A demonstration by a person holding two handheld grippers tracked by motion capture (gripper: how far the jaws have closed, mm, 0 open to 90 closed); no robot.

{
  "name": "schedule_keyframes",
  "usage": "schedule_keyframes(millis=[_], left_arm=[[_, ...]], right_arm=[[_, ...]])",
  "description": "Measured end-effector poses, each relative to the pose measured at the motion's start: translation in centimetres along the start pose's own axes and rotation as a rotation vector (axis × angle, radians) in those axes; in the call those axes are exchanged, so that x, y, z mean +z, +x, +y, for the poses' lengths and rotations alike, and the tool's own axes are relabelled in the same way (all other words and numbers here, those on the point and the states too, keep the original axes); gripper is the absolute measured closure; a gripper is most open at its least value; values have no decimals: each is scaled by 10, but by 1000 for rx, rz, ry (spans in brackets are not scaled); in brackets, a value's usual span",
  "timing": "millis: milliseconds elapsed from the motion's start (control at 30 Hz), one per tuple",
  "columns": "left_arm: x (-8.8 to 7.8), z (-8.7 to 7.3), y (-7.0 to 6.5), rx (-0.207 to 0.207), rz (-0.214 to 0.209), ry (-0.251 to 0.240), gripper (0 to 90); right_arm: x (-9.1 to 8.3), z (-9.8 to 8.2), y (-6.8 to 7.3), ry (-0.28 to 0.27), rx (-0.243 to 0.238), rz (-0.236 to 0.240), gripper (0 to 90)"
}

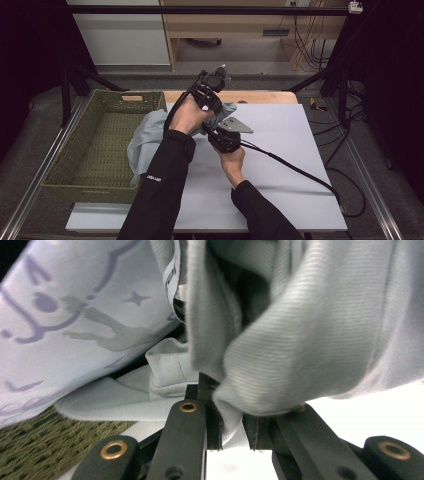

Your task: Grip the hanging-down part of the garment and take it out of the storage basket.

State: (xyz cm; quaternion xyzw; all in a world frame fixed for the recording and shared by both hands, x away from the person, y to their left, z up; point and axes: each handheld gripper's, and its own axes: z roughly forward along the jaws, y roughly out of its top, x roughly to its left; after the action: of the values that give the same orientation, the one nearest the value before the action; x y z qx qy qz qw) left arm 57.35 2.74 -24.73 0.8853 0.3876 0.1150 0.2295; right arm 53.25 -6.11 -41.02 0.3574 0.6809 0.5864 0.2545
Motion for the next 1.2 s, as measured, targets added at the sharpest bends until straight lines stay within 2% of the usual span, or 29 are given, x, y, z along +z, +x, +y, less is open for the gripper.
schedule_keyframes(millis=[133, 233, 267, 333, 400, 433, 500, 533, 633, 700, 733, 867, 1000, 1200], left_arm=[[0, 1, -2, 3, 0, -4, 821], [0, 3, -6, 7, -1, -8, 822], [1, 4, -7, 10, 2, -7, 822], [2, 5, -8, 11, 5, -6, 822], [3, 6, -8, 17, 12, 0, 822], [4, 6, -9, 14, 12, -1, 822], [5, 6, -10, 18, 6, 2, 822], [4, 6, -10, 34, 3, 14, 822], [4, 7, -13, 35, -10, 8, 822], [4, 7, -15, 34, -12, 1, 822], [4, 8, -15, 39, -13, 5, 822], [5, 9, -19, 49, -10, 14, 822], [5, 9, -21, 48, -26, 4, 822], [8, 11, -26, 57, -43, 2, 822]], right_arm=[[-10, -2, -2, 9, 3, 23, 810], [-26, -4, -3, 11, -23, 29, 813], [-26, -4, -3, 11, -23, 29, 813], [-40, -5, -3, 14, -31, 46, 813], [-43, -5, -2, 16, -34, 49, 813], [-51, -5, -4, 5, -46, 53, 813], [-57, -4, -5, 15, -52, 52, 813], [-65, -3, -6, 7, -50, 58, 813], [-73, -2, -10, 5, -60, 62, 813], [-81, -1, -14, 7, -64, 56, 814], [-89, 1, -21, 20, -89, 46, 814], [-100, 5, -26, 27, -95, 29, 814], [-114, 10, -35, 29, -134, 12, 815], [-125, 14, -45, 33, -137, -18, 816]])
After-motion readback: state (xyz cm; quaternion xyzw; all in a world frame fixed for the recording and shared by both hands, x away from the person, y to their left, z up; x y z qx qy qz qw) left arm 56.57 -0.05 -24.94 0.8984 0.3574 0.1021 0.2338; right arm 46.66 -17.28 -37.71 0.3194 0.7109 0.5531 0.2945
